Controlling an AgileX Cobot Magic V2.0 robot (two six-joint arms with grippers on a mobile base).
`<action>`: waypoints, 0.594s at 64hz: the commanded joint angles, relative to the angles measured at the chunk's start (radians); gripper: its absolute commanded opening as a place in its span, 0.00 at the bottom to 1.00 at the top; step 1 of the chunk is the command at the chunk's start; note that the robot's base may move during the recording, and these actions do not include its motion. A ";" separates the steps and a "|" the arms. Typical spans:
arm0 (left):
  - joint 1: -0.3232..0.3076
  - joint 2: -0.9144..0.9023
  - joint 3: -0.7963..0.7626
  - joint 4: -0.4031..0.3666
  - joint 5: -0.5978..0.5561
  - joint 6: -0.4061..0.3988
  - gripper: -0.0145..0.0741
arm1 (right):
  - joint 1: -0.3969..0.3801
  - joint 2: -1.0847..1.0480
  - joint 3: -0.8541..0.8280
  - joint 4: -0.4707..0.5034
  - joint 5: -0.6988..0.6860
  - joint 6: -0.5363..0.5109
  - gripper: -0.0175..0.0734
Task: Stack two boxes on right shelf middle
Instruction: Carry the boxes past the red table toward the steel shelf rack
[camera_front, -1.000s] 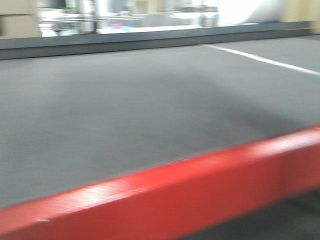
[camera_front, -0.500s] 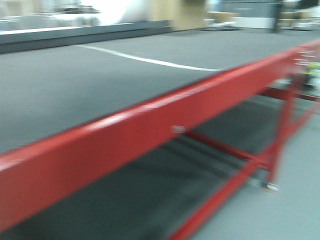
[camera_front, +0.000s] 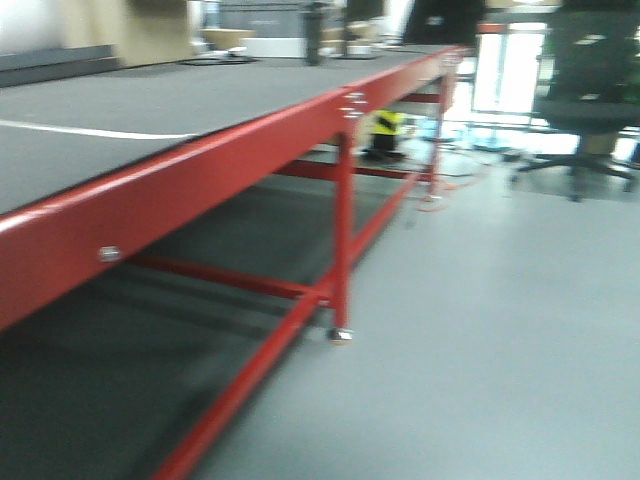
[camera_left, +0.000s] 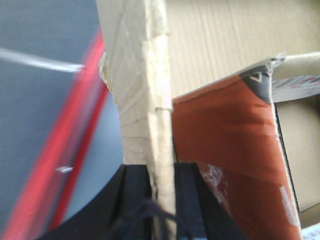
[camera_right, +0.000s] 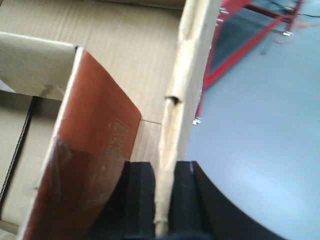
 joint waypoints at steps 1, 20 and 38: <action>-0.008 -0.013 -0.014 -0.011 -0.066 -0.002 0.04 | -0.001 -0.010 -0.011 0.007 -0.043 -0.013 0.02; -0.008 -0.013 -0.014 -0.011 -0.066 -0.002 0.04 | -0.001 -0.010 -0.011 0.007 -0.043 -0.013 0.02; -0.008 -0.013 -0.014 -0.011 -0.066 -0.002 0.04 | -0.001 -0.010 -0.011 0.009 -0.043 -0.013 0.02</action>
